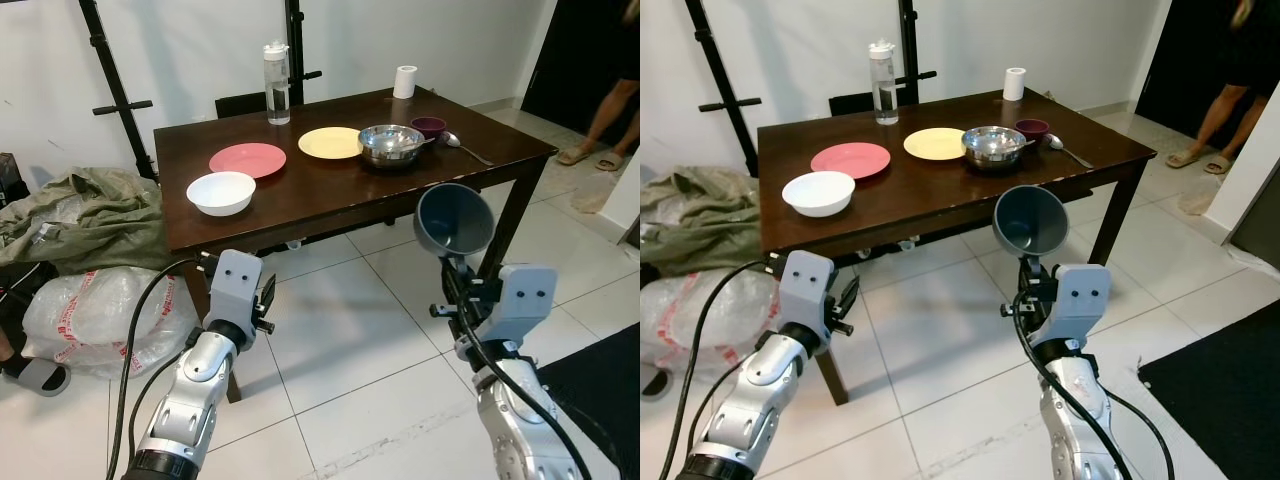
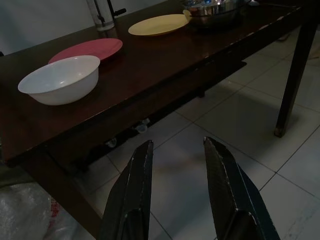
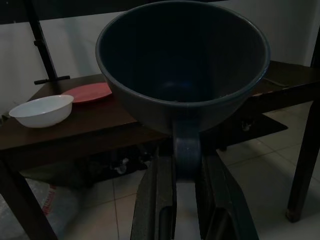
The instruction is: Setting the table
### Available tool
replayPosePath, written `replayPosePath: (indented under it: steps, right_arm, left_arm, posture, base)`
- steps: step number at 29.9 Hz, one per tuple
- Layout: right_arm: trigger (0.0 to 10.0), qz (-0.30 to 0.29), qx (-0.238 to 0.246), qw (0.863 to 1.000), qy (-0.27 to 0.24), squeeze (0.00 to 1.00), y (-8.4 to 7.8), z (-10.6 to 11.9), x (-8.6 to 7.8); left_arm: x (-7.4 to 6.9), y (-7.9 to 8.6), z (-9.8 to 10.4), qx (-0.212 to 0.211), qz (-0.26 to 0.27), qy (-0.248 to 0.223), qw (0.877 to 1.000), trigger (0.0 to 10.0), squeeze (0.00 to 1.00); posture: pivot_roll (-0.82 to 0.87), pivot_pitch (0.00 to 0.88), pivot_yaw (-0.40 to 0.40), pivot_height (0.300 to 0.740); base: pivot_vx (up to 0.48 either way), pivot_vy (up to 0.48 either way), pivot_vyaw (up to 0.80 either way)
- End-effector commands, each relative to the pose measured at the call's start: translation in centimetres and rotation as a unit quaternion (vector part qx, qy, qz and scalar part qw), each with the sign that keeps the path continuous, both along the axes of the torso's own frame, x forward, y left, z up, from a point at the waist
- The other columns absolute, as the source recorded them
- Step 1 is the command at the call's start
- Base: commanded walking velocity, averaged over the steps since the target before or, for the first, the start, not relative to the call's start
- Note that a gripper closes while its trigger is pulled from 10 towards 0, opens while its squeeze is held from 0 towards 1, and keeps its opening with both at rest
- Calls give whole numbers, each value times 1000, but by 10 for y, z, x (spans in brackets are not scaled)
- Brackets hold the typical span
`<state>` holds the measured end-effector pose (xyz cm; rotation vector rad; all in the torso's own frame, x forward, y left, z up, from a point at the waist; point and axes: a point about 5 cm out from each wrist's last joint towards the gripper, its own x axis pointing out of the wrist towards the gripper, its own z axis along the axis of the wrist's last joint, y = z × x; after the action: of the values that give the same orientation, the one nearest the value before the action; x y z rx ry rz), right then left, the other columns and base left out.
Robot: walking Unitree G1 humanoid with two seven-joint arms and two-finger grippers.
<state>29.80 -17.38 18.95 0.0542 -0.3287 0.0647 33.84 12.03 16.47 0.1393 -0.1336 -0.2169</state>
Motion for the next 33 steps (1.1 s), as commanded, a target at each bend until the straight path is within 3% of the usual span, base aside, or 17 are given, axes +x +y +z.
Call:
replayPosePath:
  steps: [1, 17, 25, 33]
  right_arm:
    - [10000, 3, 0, 1000, 9, 0, 1, -5, 0]
    - [10000, 5, -1, 1000, 7, 0, 2, -3, 5]
    - [10000, -4, 3, 1000, 0, 0, -2, 1, 6]
    - [10000, 0, 2, 1000, 7, 0, 0, -3, 4]
  left_arm:
    - [0, -1, -3, 5, 1, 4, 1000, 10000, 0]
    - [3, 2, 0, 8, 9, -2, 1000, 10000, 0]
    - [12, 11, 13, -6, 34, -15, 999, 10000, 0]
    - [8, 9, 6, 5, 26, -8, 1000, 10000, 0]
  posture:
    - [-56, 43, 120, 740]
    - [-44, 33, 115, 740]
    - [-37, 42, 118, 740]
    - [-41, 43, 115, 740]
  base:
    - [0, 0, 0]
    - [0, 0, 0]
    - [0, 0, 0]
    - [0, 0, 0]
